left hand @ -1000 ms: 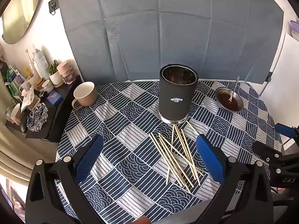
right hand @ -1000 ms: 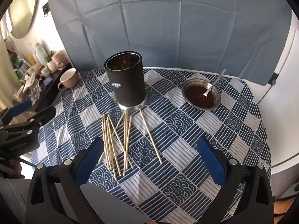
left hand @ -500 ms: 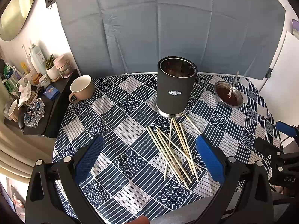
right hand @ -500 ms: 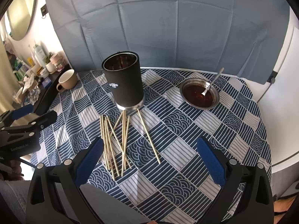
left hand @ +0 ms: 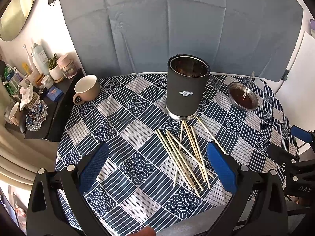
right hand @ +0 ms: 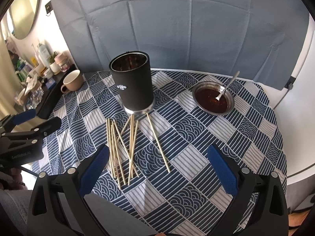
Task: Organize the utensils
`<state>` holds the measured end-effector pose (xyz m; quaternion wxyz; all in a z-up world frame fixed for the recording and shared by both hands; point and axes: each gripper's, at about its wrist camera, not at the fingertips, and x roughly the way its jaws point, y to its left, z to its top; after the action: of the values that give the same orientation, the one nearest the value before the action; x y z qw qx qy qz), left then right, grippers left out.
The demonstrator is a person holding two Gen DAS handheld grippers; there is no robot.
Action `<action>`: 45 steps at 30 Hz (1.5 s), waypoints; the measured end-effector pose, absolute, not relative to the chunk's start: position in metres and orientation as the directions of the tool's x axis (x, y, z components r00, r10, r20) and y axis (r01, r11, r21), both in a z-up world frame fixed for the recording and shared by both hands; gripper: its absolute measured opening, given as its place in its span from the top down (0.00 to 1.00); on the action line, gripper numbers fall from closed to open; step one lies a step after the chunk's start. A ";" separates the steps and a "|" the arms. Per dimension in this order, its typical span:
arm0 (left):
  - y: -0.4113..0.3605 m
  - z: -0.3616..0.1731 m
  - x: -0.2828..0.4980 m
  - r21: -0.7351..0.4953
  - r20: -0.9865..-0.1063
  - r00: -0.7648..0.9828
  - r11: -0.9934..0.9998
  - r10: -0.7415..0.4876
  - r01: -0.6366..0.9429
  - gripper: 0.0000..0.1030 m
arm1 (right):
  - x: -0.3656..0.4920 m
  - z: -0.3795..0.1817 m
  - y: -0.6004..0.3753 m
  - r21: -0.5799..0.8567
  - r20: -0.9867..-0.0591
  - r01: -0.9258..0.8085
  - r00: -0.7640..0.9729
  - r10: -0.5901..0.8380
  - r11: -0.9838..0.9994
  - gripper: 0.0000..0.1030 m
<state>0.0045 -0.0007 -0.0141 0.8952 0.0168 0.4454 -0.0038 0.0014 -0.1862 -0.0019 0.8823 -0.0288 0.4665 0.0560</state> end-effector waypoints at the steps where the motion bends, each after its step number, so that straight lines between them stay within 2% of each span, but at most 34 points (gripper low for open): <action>1: 0.000 -0.015 0.005 0.027 -0.799 0.601 0.999 0.009 0.021 0.06 | 0.002 -0.002 -0.186 0.000 -0.827 -0.126 0.557 0.071 0.992 0.07; 28: 0.001 -0.052 0.039 0.029 -0.891 0.454 0.999 0.019 0.017 0.06 | 0.031 -0.039 -0.187 0.023 -0.900 -0.124 0.430 0.074 0.992 0.07; 45: 0.010 -0.113 0.085 0.001 -0.973 0.232 1.000 0.009 -0.031 0.06 | 0.081 -0.092 -0.180 -0.006 -0.968 -0.154 0.250 0.033 0.988 0.08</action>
<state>0.0852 0.0099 -0.1131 0.7849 -0.0092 0.6195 0.0128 0.0815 -0.1802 -0.0919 0.7891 -0.0493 0.6095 0.0593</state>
